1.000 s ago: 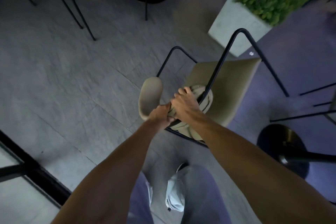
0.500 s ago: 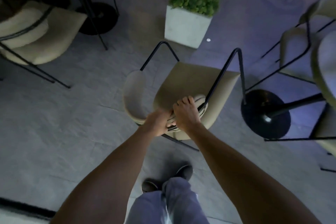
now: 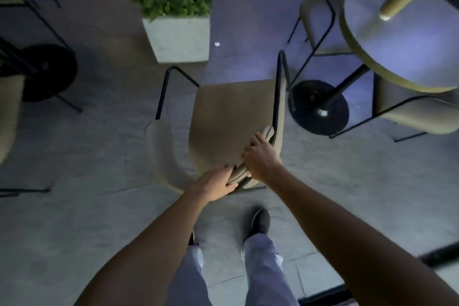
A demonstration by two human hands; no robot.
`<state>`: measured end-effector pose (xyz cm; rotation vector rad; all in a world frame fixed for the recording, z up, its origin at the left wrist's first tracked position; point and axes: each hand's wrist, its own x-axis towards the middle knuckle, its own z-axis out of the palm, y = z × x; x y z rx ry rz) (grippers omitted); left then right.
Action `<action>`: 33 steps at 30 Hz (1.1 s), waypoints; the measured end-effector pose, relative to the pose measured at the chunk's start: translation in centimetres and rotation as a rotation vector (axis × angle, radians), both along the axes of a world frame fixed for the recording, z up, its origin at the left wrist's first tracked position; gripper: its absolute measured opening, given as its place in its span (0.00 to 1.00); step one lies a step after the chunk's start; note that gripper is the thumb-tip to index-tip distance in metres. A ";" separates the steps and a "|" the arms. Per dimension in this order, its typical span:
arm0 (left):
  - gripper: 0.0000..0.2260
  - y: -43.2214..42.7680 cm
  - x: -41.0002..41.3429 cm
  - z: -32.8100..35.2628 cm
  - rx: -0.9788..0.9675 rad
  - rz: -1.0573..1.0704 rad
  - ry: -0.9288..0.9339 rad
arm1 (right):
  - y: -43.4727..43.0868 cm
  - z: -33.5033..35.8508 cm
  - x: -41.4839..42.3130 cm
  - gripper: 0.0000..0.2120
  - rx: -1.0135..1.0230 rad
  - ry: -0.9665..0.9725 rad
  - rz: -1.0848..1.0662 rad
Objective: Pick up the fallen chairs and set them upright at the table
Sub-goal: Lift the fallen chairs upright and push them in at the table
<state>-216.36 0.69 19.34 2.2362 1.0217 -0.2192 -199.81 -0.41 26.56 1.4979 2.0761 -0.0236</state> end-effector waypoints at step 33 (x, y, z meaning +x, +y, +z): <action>0.26 3.9 -2.8 0.4 0.143 -0.570 0.443 | -7.0 -3.9 -4.1 0.11 -0.149 0.140 -0.605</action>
